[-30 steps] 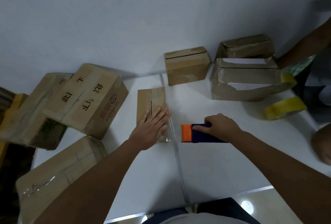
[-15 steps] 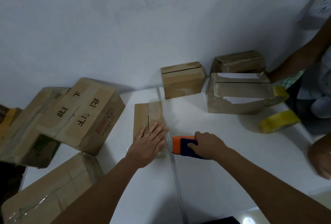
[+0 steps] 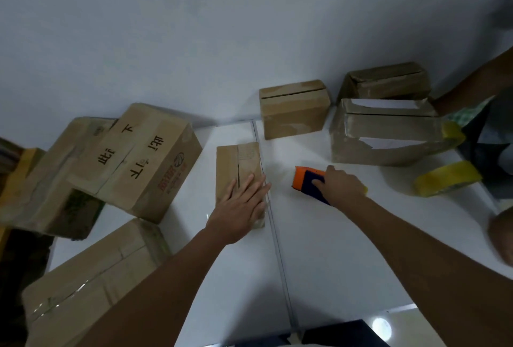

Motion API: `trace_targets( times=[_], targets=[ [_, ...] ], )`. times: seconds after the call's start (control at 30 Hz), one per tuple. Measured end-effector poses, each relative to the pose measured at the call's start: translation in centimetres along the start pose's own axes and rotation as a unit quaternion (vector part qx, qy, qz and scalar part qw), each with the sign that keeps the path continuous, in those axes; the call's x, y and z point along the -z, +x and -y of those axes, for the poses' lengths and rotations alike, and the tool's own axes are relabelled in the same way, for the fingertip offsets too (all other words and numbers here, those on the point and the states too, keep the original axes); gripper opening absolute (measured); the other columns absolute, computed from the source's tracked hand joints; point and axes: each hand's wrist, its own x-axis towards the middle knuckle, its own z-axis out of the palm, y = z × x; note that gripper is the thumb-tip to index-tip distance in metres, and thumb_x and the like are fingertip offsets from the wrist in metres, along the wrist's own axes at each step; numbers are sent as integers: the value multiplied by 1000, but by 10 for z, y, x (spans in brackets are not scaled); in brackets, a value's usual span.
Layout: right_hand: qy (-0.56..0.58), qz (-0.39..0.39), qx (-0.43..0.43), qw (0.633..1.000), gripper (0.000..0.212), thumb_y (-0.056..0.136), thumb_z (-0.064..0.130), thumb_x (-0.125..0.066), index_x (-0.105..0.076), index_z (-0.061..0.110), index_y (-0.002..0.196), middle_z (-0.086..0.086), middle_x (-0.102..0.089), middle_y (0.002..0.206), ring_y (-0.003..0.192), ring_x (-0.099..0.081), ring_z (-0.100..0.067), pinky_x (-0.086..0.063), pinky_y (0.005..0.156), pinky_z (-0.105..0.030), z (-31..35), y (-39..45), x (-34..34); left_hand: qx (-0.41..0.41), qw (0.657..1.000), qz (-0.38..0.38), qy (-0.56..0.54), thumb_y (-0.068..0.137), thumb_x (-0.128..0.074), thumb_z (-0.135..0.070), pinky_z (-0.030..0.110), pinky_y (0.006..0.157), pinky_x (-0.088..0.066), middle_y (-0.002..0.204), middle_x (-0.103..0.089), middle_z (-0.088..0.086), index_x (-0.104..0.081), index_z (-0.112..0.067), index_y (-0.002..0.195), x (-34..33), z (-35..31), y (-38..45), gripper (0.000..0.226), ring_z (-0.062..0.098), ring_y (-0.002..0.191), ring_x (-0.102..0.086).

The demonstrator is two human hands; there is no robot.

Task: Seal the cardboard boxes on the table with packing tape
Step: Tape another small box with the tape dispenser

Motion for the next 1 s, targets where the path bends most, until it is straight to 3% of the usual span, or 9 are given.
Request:
trace_targets(
  times=[0.1, 0.2, 0.33, 0.43, 0.5, 0.73, 0.8, 0.9, 1.0],
  targets=[
    [49, -4, 19, 999, 46, 98, 46, -46, -45, 10, 127, -8, -64, 100, 87, -63, -25, -45, 65, -31, 17, -8, -29, 30, 999, -6, -25, 101, 10, -52, 44, 123, 4, 164, 7, -13, -4, -30, 158, -1, -3, -1, 63, 10, 151, 13],
    [168, 60, 53, 983, 42, 95, 36, -55, -49, 17, 132, -8, -62, 114, 101, -61, -26, -49, 83, -36, 23, -17, -62, 101, 990, 5, -96, 98, 4, -54, 39, 122, 10, 161, 12, -21, 0, -35, 156, 3, -10, -6, 61, 2, 149, 18],
    [246, -111, 122, 955, 43, 86, 12, -65, -53, 8, 127, -11, -52, 128, 113, -51, -28, -39, 92, -28, 40, -25, -81, 123, 967, 26, -219, 108, -14, -41, 36, 121, 10, 160, 2, -25, -6, -36, 157, 14, -13, -11, 50, -4, 147, 13],
    [479, 41, 220, 849, 63, 77, -22, -46, -56, 20, 123, 6, -49, 125, 116, -49, -2, -36, 93, -9, 63, -36, -71, 111, 958, 32, -261, 107, -14, -42, 34, 121, 11, 163, -5, -18, -13, -34, 156, 19, -10, -13, 50, -2, 149, 9],
    [532, 127, 201, 813, 63, 79, -23, -44, -58, 25, 118, 13, -49, 124, 116, -46, 6, -40, 95, -14, 69, -38, -63, 109, 955, 37, -272, 109, -18, -36, 32, 120, 12, 165, -6, -15, -15, -33, 156, 21, -9, -13, 47, 0, 149, 8],
    [444, 103, 234, 859, 9, 86, 3, -68, -67, 12, 87, 6, -66, 97, 81, -56, 14, -43, 72, -9, 58, -38, -52, 99, 960, 40, -259, 110, -19, -32, 31, 118, 16, 165, -4, -13, -17, -30, 157, 19, -6, -14, 47, -1, 148, 11],
    [417, 121, 244, 867, 5, 87, 6, -69, -69, 9, 92, 11, -64, 85, 74, -56, 15, -42, 69, -7, 54, -37, -47, 96, 961, 41, -257, 109, -19, -32, 30, 117, 16, 165, -4, -12, -18, -30, 157, 19, -5, -14, 48, -2, 147, 11],
    [374, 155, 238, 883, 11, 88, 11, -69, -70, 12, 100, 7, -68, 92, 81, -60, 7, -44, 71, -7, 49, -34, -38, 93, 961, 40, -257, 109, -20, -32, 31, 118, 16, 165, -3, -13, -18, -30, 157, 17, -4, -14, 48, -4, 145, 13],
    [303, 175, 248, 903, 17, 93, 11, -61, -64, 13, 109, 4, -69, 93, 87, -63, -3, -51, 80, -19, 48, -33, -25, 88, 962, 39, -256, 109, -20, -33, 32, 118, 17, 165, -1, -15, -19, -31, 157, 15, -3, -14, 48, -5, 145, 14]
  ],
)
